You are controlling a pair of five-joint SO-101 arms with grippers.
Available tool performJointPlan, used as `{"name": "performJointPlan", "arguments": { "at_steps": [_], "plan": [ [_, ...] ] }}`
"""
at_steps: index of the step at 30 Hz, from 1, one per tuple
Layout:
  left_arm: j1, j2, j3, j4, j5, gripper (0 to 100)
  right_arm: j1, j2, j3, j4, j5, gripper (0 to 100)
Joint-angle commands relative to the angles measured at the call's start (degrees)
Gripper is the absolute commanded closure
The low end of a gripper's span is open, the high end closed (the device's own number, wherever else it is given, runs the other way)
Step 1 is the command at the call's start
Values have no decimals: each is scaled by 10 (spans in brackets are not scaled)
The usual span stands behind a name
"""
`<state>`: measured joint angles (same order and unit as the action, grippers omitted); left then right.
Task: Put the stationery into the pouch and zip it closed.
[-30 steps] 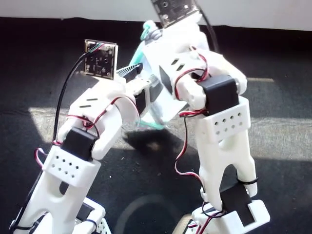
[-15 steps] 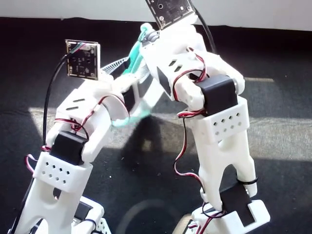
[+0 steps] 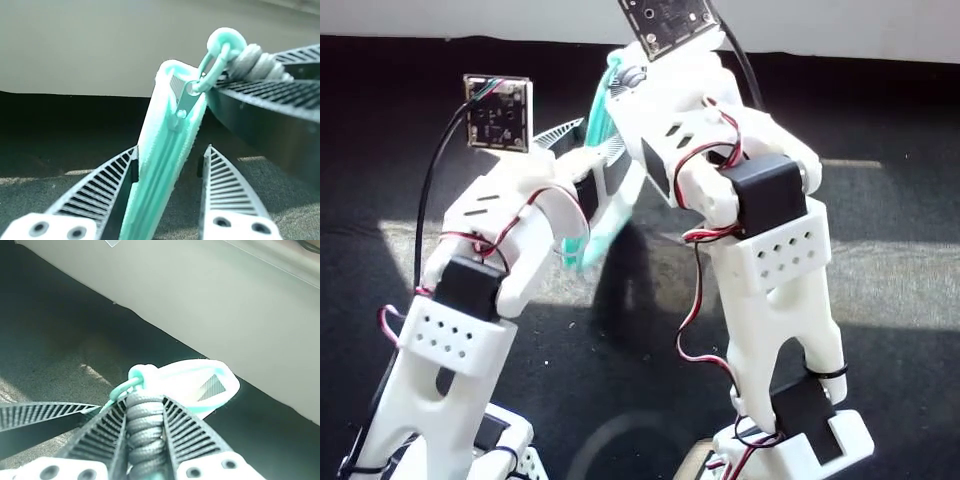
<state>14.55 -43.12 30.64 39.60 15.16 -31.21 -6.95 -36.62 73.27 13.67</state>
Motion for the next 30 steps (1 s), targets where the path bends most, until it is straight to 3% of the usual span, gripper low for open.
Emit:
{"name": "performJointPlan", "arguments": {
  "at_steps": [1,10,14,30],
  "plan": [
    [0,29,-34,-19,3,789,-13,-13,-35,0,2,993],
    [8,62,-52,-19,3,804,-14,-11,-35,0,2,993],
    [8,58,-55,-18,3,989,-13,-8,-35,0,2,993],
    [7,-53,-51,80,-18,990,94,4,-29,-48,4,993]
  ]
}}
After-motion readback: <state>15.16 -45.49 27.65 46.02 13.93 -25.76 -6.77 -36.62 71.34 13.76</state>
